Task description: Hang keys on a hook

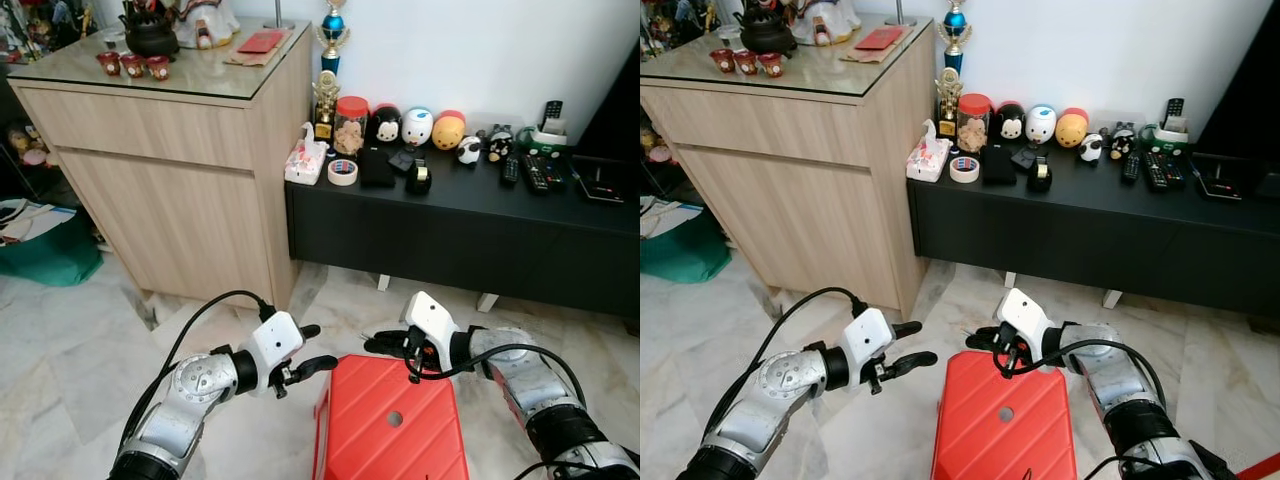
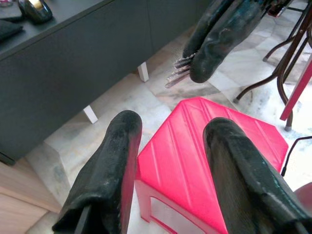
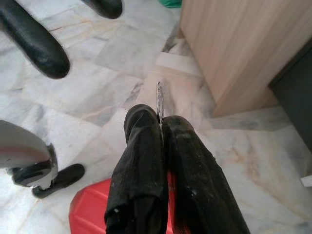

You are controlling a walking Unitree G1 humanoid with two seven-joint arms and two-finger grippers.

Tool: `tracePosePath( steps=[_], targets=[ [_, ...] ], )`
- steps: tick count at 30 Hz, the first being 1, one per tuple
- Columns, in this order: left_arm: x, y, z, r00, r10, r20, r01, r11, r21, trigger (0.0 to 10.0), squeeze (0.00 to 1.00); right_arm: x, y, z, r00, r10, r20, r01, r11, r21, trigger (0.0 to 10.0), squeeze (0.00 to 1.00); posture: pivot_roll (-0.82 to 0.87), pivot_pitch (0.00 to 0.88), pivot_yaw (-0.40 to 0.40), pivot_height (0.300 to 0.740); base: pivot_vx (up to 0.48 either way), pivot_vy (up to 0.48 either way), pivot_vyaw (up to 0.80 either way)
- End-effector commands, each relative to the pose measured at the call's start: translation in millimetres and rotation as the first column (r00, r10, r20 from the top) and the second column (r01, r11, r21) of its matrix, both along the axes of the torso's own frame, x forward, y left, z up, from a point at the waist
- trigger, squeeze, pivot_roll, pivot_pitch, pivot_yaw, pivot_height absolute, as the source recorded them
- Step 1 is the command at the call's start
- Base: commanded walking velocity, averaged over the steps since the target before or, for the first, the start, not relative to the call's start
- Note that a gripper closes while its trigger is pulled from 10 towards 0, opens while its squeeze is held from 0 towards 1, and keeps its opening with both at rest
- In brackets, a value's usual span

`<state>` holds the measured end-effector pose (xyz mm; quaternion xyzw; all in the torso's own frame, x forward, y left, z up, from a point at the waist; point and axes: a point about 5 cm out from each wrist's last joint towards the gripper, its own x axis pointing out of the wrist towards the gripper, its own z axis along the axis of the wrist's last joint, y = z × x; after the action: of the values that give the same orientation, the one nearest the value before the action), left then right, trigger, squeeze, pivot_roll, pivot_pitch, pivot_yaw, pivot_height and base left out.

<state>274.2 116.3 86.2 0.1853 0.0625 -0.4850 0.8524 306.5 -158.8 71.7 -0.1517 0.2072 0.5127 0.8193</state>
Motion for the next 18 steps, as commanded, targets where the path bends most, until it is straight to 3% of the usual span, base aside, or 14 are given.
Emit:
tracePosePath(
  steps=[1,2,8,16,18],
  targets=[
    [1.7,-3.4,6.7,0.999,-0.026,0.023,0.025,1.000,0.015,10.0,0.00,-3.5,1.9,2.9,0.999,0.046,0.009,-0.046,0.999,0.004,10.0,0.00,0.02,0.000,-0.049,0.740,0.000,0.000,0.00],
    [2.5,-3.6,6.1,0.999,-0.024,0.027,0.024,0.999,0.024,10.0,0.00,-9.0,3.4,1.7,0.992,0.124,-0.008,-0.125,0.991,-0.050,10.0,0.00,0.02,0.000,-0.048,0.740,0.000,0.000,0.00],
    [1.4,-7.2,7.1,0.998,-0.057,0.018,0.056,0.997,0.043,10.0,0.00,-13.9,4.7,-0.2,0.969,0.247,-0.031,-0.248,0.957,-0.152,10.0,0.00,0.02,0.000,-0.052,0.740,0.000,0.000,0.00],
    [-0.4,-8.6,6.1,0.996,-0.087,0.001,0.087,0.994,0.062,10.0,0.00,-11.1,8.8,3.2,0.959,0.283,-0.018,-0.282,0.944,-0.173,10.0,0.00,0.02,0.000,-0.052,0.740,0.000,0.000,0.00],
    [-4.9,-9.0,4.5,0.991,-0.133,-0.021,0.135,0.986,0.098,10.0,0.00,-8.1,12.9,8.5,0.955,0.297,0.003,-0.293,0.942,-0.165,10.0,0.00,0.02,0.000,-0.053,0.740,0.000,0.000,0.00]
  ],
)
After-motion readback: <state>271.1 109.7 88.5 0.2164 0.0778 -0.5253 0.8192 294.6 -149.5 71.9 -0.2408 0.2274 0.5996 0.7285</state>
